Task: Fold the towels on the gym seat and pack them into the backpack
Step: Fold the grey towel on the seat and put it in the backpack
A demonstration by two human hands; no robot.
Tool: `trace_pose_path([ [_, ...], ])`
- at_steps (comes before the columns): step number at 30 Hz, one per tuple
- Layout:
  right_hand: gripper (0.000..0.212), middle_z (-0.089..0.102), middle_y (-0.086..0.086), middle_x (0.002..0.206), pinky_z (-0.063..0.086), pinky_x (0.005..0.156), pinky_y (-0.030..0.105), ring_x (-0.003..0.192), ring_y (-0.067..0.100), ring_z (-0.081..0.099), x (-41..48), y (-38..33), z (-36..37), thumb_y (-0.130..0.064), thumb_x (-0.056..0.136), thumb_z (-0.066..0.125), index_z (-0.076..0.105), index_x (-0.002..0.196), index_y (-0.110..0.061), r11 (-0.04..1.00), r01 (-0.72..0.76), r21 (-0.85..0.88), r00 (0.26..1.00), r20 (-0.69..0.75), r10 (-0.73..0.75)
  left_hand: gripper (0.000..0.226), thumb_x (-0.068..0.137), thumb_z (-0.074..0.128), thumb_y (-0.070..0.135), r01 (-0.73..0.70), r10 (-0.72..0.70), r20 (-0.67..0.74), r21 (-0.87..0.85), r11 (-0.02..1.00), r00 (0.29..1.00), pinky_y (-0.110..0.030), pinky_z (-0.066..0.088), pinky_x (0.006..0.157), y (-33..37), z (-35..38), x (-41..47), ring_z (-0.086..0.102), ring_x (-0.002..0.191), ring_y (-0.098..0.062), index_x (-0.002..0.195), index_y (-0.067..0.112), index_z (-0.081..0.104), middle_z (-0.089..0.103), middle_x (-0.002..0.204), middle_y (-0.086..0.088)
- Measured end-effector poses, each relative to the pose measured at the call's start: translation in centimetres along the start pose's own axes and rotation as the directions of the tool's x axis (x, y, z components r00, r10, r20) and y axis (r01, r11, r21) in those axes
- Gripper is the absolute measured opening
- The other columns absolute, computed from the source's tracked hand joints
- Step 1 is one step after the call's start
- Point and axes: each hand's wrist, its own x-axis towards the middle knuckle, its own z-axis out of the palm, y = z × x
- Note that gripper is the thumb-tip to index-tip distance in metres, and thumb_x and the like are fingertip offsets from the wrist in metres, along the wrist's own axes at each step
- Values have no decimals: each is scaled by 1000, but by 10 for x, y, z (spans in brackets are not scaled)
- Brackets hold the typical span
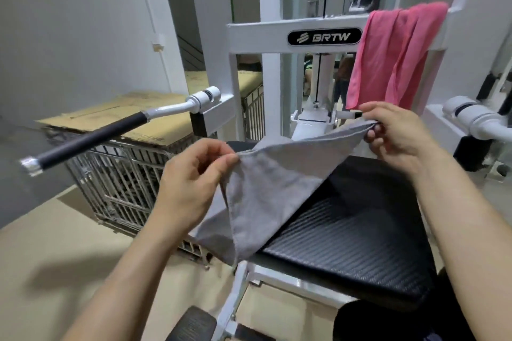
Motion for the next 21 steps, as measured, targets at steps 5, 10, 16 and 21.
trace_pose_path([
  [5, 16, 56, -5, 49, 28, 34, 11, 42, 5, 55, -31, -57, 32, -10, 89, 62, 59, 75, -15, 855, 246, 457, 963, -16, -268, 9, 79, 69, 27, -39, 14, -67, -390, 920, 998, -11, 37, 45, 49, -43, 11, 45, 48, 1, 71, 28, 72, 56, 56, 13],
  [10, 6, 64, -6, 58, 35, 41, 16, 52, 7, 63, -49, -120, 58, -16, 85, 69, 64, 82, -19, 797, 571, 196, 811, 17, -585, 25, 88, 58, 4, -85, -85, -234, -633, 769, 968, -13, 34, 41, 71, -71, 33, 44, 47, -4, 74, 17, 74, 56, 58, 2],
  [16, 11, 68, 11, 67, 53, 45, 34, 56, 26, 65, 19, -101, 114, -7, 65, 67, 70, 76, -7, 603, 520, -604, 844, 255, -472, 27, 89, 52, -1, 130, -268, -240, -469, 874, 933, -18, 36, 44, 7, -73, 73, 43, 46, -8, 77, 17, 68, 56, 58, 1],
  [21, 16, 51, 7, 67, 33, 53, 25, 73, 28, 52, 84, 31, 127, -15, 85, 56, 52, 71, -9, 187, 252, -950, 964, 229, -135, 26, 86, 47, 2, 480, -493, -133, -116, 869, 860, -28, 43, 52, -115, -47, 84, 52, 60, -17, 75, 15, 67, 60, 66, -4],
])
